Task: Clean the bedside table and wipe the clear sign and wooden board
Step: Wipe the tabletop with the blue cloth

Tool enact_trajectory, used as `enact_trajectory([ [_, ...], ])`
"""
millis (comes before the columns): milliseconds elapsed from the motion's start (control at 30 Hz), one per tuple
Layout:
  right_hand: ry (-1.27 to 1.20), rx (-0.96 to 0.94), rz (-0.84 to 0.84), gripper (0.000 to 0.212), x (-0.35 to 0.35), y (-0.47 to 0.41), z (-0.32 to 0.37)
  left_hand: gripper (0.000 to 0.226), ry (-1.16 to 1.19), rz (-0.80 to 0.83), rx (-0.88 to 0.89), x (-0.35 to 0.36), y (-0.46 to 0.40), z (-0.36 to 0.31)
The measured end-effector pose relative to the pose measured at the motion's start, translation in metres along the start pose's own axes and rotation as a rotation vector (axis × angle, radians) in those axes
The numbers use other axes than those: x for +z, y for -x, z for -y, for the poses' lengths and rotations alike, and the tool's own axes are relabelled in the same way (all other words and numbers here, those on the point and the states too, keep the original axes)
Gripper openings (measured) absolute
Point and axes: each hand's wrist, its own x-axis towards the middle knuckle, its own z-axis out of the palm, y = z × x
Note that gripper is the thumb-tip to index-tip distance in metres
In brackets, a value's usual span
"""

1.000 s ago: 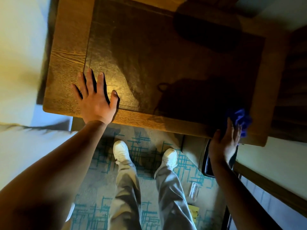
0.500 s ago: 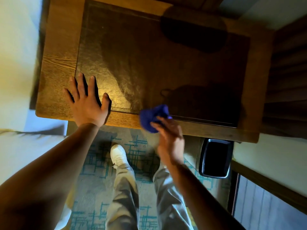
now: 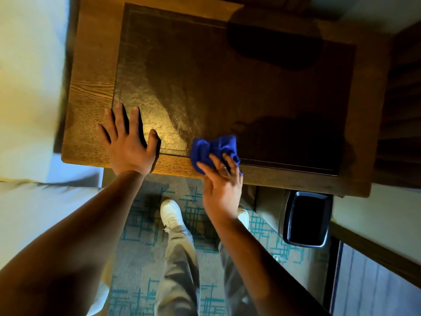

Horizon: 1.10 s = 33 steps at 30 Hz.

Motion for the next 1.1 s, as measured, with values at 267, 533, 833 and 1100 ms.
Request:
enact_trajectory([
  [267,-0.066,-0.170,0.107,0.035,-0.004,0.013,0.008,0.065,-0.009,-0.008,0.012,0.001,0.001,0.001],
  [533,-0.376,0.096,0.143,0.029,-0.039,0.001,0.011,0.065,0.064,0.082,0.008,-0.012,-0.004,0.005],
  [833,-0.717,0.323,0.055,0.025,-0.058,-0.038,0.046,0.052,0.591,0.533,-0.023,-0.117,-0.022,-0.020],
  [1100,-1.021,0.145,0.169,0.025,-0.091,-0.036,0.069,0.035,1.013,0.608,0.086,-0.147,0.015,-0.075],
])
